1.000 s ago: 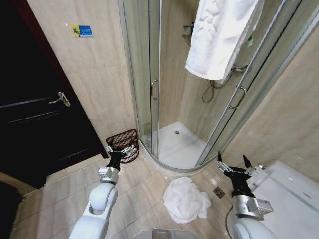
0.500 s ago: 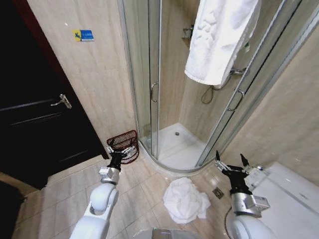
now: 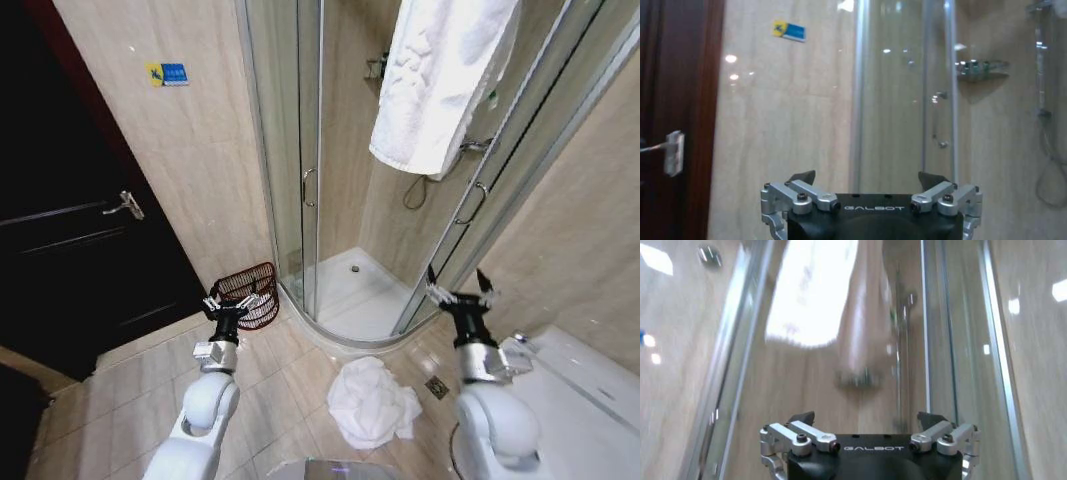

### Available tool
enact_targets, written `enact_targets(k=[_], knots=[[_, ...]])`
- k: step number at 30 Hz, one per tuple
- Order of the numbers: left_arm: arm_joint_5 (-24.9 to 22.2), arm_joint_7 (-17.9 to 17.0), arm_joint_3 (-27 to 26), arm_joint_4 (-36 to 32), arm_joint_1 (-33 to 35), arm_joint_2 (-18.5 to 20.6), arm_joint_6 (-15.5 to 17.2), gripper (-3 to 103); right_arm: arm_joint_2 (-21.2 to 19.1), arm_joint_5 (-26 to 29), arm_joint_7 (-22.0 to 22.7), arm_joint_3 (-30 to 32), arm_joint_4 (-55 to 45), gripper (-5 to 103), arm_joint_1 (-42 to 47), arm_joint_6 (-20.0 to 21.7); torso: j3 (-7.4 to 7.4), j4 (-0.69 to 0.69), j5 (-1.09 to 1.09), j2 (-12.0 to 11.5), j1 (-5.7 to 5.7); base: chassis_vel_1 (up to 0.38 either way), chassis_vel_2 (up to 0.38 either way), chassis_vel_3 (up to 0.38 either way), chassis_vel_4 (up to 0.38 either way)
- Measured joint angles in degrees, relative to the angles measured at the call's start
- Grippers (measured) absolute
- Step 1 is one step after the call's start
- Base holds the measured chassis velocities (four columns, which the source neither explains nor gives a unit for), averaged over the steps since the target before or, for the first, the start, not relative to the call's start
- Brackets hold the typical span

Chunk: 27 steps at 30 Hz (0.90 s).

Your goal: Discard the used towel into the hamper.

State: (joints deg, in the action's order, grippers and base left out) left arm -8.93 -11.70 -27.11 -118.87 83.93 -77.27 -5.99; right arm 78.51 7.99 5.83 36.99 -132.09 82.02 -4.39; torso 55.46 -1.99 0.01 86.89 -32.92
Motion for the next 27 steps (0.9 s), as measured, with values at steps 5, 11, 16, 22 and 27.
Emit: enact_targets(k=[5,11,16,22,27], knots=[[1.99,-0.08,0.52,1.01,0.17,-0.29,-0.01,100,-2.34,0.89,-0.31,-1.09,-2.97,100,-5.84,2.19,-0.09,-0.04,-0.01,-0.18,0.09,0.000,0.000,0.000,0.000],[3.07,0.89,0.77,0.99,0.43,-0.47,-0.43,100,-8.39,4.53,3.06,-1.47,-5.43,100,-15.97,6.71,-0.20,-0.01,-0.01,-0.34,0.18,0.000,0.000,0.000,0.000],[4.94,-0.17,0.23,-0.42,1.72,-0.83,-1.45,100,-13.38,9.41,4.23,-1.70,-3.26,100,-23.32,8.20,-0.24,-0.02,0.00,-0.46,0.21,0.000,0.000,0.000,0.000],[5.41,-0.86,0.09,-1.28,3.47,-1.08,-3.60,100,-16.87,13.76,3.39,-3.24,1.37,100,-32.86,10.46,-0.30,0.00,0.01,-0.54,0.27,0.000,0.000,0.000,0.000],[6.22,-3.45,-0.43,-1.70,4.85,-1.17,-4.03,100,-18.52,15.19,2.71,-7.21,8.63,100,-45.86,11.49,-0.32,-0.03,-0.02,-0.60,0.28,0.000,0.000,0.000,0.000]])
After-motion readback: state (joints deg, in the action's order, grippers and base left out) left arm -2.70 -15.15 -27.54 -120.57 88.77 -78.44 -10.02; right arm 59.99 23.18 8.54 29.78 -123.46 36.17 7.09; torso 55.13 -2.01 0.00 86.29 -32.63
